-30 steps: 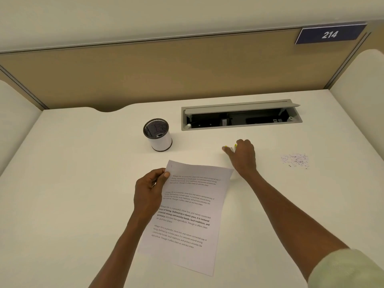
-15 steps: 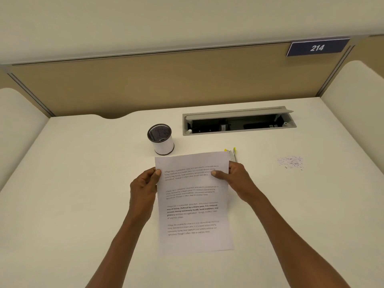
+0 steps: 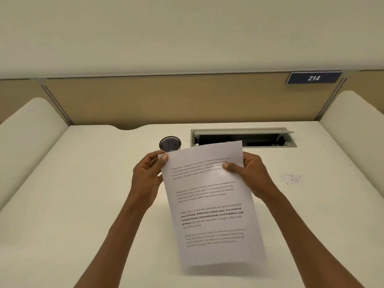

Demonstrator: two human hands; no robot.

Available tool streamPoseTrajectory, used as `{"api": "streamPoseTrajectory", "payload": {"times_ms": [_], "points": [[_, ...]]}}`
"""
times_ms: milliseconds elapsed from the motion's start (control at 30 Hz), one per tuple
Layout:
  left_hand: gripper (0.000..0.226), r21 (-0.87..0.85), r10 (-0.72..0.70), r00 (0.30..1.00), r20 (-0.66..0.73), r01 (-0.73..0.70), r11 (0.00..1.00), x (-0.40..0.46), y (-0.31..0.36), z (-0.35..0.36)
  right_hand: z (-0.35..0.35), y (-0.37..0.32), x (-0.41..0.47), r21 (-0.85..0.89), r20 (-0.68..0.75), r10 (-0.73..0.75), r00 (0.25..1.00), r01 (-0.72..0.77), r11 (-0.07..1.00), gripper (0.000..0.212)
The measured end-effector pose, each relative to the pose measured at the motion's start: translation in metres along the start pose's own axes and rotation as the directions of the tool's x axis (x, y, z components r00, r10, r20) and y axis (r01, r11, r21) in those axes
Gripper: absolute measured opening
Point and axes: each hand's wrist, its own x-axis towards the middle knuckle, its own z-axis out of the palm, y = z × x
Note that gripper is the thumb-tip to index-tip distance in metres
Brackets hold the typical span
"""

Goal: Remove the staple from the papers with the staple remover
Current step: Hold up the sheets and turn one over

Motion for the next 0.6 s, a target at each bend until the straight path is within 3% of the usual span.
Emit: {"api": "streamPoseTrajectory", "payload": {"times_ms": [300,600], "points": [[0.029,0.0,-0.039,0.987,0.157,0.04,0.999,-0.008,0.007,-0.003,-0.007,-0.005,-0.012,-0.007,-0.024,-0.014,1.0,0.014,1.0,0.018],[0.016,-0.032,-0.046,0.953,0.299,0.058,0.998,-0.007,0.008,-0.002,-0.01,-0.009,-0.012,-0.018,-0.034,-0.03,0.999,0.03,0.999,0.019]]}}
